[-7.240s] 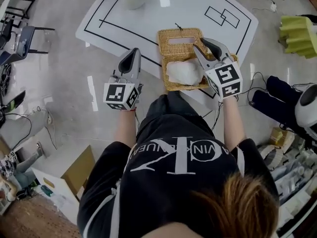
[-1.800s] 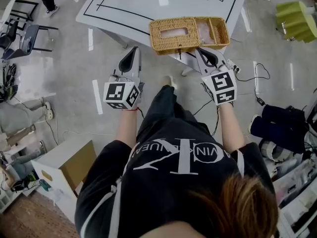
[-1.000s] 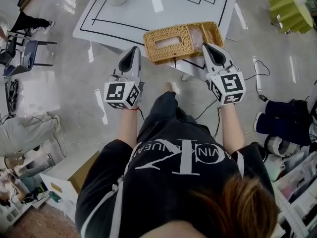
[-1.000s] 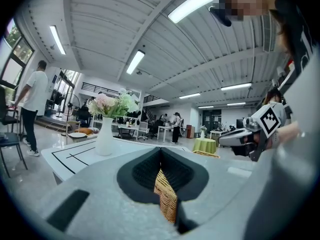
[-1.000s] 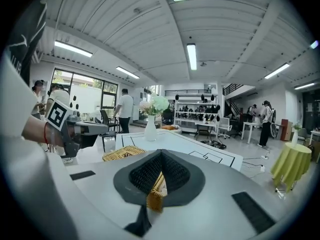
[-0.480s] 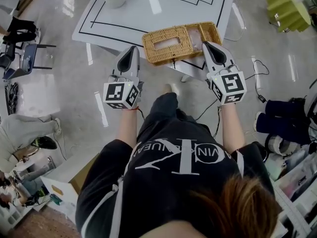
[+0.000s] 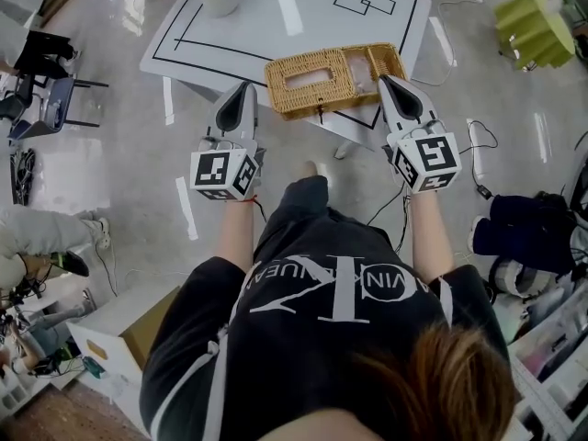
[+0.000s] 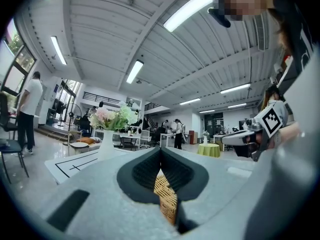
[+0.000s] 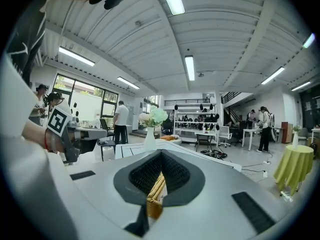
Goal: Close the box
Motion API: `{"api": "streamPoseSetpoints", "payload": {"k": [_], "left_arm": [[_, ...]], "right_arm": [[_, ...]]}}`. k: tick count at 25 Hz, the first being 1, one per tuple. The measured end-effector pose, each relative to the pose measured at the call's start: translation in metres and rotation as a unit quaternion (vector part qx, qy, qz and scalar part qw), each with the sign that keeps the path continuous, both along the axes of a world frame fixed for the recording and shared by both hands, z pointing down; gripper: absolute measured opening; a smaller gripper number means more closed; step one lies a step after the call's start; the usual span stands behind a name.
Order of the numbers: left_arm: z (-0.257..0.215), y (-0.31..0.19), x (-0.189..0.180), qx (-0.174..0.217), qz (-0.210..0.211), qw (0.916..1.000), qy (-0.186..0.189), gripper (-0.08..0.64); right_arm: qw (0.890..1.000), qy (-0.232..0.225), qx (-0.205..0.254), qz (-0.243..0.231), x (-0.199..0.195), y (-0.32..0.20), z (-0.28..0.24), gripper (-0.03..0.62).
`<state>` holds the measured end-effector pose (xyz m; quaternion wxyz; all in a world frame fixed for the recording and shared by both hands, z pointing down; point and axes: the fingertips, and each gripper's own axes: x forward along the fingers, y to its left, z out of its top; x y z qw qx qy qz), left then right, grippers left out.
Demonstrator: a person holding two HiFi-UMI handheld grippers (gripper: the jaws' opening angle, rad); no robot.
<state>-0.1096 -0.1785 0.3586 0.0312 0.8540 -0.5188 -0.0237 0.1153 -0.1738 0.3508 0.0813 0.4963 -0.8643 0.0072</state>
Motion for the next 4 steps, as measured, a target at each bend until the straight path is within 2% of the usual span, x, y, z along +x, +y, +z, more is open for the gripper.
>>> {"api": "streamPoseSetpoints", "payload": {"k": [4], "left_arm": [[-0.008,0.014,0.002,0.007,-0.008,0.9999,0.004,0.011]], "right_arm": [[1.0,-0.017,0.0,-0.002,0.005,0.014,-0.004,-0.002]]}}
